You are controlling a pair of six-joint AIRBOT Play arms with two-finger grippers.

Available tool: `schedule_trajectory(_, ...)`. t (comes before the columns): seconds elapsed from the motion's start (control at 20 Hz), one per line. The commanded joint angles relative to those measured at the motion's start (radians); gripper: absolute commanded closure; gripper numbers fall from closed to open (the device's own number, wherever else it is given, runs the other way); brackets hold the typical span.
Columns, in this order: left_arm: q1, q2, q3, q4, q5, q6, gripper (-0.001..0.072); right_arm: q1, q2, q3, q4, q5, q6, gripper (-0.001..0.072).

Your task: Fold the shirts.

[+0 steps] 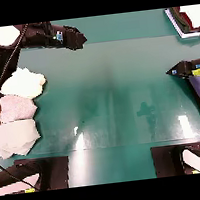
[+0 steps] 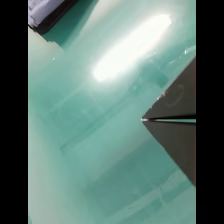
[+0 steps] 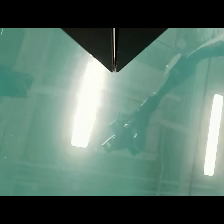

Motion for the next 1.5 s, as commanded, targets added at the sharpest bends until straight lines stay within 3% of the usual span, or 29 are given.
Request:
schedule_trajectory(0.0,0.000,0.000,0.000,0.000,0.009,0.000,0.0682,0.002,0.000,0.000,0.001,0.001,0.001,0.0698)
schedule_trajectory(0.7,0.000,0.000,0.000,0.006,0.032,0.001,0.0676,0.002,0.000,0.000,0.001,0.005,0.001,0.0698)
schedule_trajectory(0.8,0.015,-0.001,0.000,0.177,0.039,-0.031,0.0037,0.002,0.000,0.000,0.002,0.005,0.001,0.0698)
schedule_trajectory(0.9,0.056,-0.002,0.000,0.497,-0.024,-0.172,0.0046,0.002,0.000,0.000,0.002,0.005,0.001,0.0697)
schedule_trajectory(1.0,0.139,-0.006,-0.019,0.700,-0.088,-0.274,0.0045,0.002,0.000,0.000,0.002,0.003,0.001,0.0698)
schedule_trajectory(1.2,0.372,-0.036,-0.164,0.715,-0.107,-0.326,0.0045,0.002,0.000,0.000,0.002,0.000,0.001,0.0698)
schedule_trajectory(1.45,0.550,-0.114,-0.425,0.705,0.024,-0.326,0.0045,0.002,0.000,0.000,0.002,0.000,0.001,0.0698)
